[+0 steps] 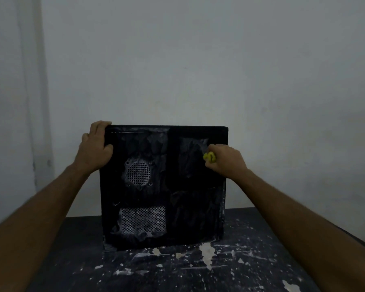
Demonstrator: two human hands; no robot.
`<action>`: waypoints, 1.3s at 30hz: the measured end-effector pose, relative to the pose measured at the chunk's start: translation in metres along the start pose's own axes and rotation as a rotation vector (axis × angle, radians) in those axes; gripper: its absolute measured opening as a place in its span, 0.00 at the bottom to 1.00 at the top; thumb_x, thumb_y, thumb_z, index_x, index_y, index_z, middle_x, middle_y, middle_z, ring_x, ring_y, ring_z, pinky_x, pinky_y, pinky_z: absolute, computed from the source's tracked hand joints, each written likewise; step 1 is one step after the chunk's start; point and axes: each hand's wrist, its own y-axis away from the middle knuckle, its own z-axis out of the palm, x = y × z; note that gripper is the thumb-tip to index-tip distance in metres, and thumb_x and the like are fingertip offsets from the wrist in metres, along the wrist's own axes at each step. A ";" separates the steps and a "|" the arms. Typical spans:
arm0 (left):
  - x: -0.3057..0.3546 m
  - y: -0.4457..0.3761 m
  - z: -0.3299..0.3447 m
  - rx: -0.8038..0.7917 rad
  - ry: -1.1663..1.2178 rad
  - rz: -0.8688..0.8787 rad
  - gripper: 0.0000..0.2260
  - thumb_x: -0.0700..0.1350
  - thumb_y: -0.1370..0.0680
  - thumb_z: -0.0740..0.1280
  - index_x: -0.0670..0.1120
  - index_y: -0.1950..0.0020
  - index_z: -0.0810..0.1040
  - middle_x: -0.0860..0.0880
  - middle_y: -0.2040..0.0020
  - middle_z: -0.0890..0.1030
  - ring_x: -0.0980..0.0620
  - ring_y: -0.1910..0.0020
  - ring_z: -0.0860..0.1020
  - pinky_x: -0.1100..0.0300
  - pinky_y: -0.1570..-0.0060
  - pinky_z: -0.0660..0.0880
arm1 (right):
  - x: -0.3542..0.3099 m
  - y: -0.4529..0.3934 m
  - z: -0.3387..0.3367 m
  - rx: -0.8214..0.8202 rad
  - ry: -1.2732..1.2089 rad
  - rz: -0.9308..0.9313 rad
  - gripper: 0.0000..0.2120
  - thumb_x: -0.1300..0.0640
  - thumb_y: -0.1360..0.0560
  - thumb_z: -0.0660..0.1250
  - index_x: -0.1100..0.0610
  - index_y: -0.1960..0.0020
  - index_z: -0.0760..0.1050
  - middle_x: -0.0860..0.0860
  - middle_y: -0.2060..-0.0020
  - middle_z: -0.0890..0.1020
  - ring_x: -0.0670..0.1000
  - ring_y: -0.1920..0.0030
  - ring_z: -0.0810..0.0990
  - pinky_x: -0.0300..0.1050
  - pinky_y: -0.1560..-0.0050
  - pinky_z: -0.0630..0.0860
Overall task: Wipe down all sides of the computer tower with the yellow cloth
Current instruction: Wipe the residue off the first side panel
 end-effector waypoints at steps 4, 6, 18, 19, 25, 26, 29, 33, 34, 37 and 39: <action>-0.001 0.000 0.000 0.003 0.003 0.000 0.33 0.48 0.31 0.58 0.49 0.24 0.63 0.48 0.25 0.63 0.33 0.35 0.70 0.37 0.34 0.68 | -0.002 -0.011 -0.010 0.137 -0.056 0.135 0.13 0.48 0.29 0.72 0.55 0.52 0.75 0.52 0.58 0.78 0.56 0.59 0.76 0.48 0.61 0.74; -0.001 0.000 0.001 0.007 0.002 0.002 0.33 0.47 0.31 0.58 0.49 0.25 0.63 0.48 0.25 0.63 0.33 0.36 0.70 0.37 0.34 0.68 | -0.006 -0.011 -0.010 0.102 -0.040 0.058 0.13 0.48 0.28 0.72 0.54 0.50 0.74 0.52 0.56 0.79 0.57 0.57 0.79 0.49 0.60 0.75; 0.003 0.002 -0.001 0.006 0.013 -0.008 0.33 0.47 0.31 0.57 0.50 0.24 0.63 0.49 0.25 0.63 0.32 0.36 0.69 0.37 0.34 0.68 | -0.009 -0.031 -0.026 0.148 -0.074 0.143 0.11 0.48 0.30 0.73 0.53 0.53 0.77 0.51 0.59 0.80 0.56 0.59 0.79 0.49 0.59 0.77; 0.003 0.002 -0.001 0.004 0.009 -0.015 0.33 0.47 0.31 0.57 0.50 0.24 0.63 0.49 0.25 0.63 0.32 0.36 0.69 0.37 0.34 0.68 | -0.010 -0.032 -0.025 0.179 -0.087 0.137 0.11 0.49 0.29 0.72 0.54 0.51 0.77 0.52 0.58 0.80 0.56 0.58 0.79 0.49 0.59 0.77; -0.002 0.001 0.000 -0.011 0.007 -0.007 0.33 0.47 0.31 0.58 0.50 0.24 0.63 0.48 0.25 0.63 0.33 0.36 0.70 0.38 0.33 0.67 | -0.005 -0.026 -0.025 0.079 -0.031 0.109 0.12 0.48 0.31 0.73 0.53 0.53 0.76 0.50 0.60 0.79 0.55 0.59 0.79 0.47 0.60 0.75; -0.001 0.001 0.000 -0.006 0.007 -0.008 0.33 0.47 0.31 0.58 0.50 0.24 0.63 0.48 0.25 0.63 0.33 0.36 0.70 0.39 0.33 0.67 | -0.003 -0.026 -0.023 0.142 -0.043 0.120 0.12 0.49 0.30 0.73 0.53 0.52 0.76 0.51 0.59 0.79 0.56 0.59 0.78 0.47 0.60 0.74; 0.000 0.001 0.000 0.004 0.001 0.003 0.33 0.47 0.31 0.58 0.49 0.24 0.63 0.48 0.25 0.63 0.32 0.37 0.70 0.38 0.34 0.68 | -0.005 -0.019 -0.016 0.035 -0.014 -0.011 0.11 0.49 0.28 0.72 0.53 0.49 0.76 0.51 0.55 0.80 0.56 0.56 0.80 0.48 0.59 0.75; 0.002 0.001 0.000 0.011 0.002 -0.004 0.33 0.47 0.31 0.58 0.49 0.24 0.63 0.49 0.25 0.62 0.32 0.37 0.69 0.38 0.35 0.68 | 0.001 -0.020 -0.017 0.079 -0.003 0.054 0.12 0.49 0.30 0.73 0.54 0.53 0.76 0.51 0.58 0.79 0.55 0.59 0.78 0.46 0.62 0.71; 0.002 0.001 0.000 0.013 0.001 -0.004 0.33 0.47 0.31 0.58 0.50 0.24 0.63 0.48 0.25 0.63 0.33 0.36 0.69 0.38 0.35 0.68 | 0.000 -0.020 -0.015 0.139 -0.026 0.052 0.12 0.50 0.29 0.73 0.55 0.52 0.76 0.51 0.58 0.78 0.54 0.60 0.77 0.46 0.63 0.70; 0.000 0.000 0.000 0.005 0.000 0.003 0.33 0.48 0.31 0.58 0.49 0.24 0.63 0.47 0.25 0.63 0.32 0.36 0.70 0.37 0.34 0.67 | -0.007 -0.016 -0.008 0.011 0.001 -0.038 0.11 0.49 0.29 0.72 0.53 0.51 0.77 0.51 0.56 0.80 0.55 0.58 0.80 0.45 0.61 0.71; 0.001 0.001 0.000 0.000 -0.003 0.005 0.33 0.48 0.31 0.58 0.49 0.24 0.63 0.47 0.25 0.63 0.32 0.36 0.69 0.37 0.33 0.67 | -0.005 -0.012 -0.007 -0.037 0.027 -0.004 0.12 0.48 0.31 0.73 0.52 0.54 0.75 0.51 0.57 0.80 0.56 0.57 0.80 0.46 0.61 0.72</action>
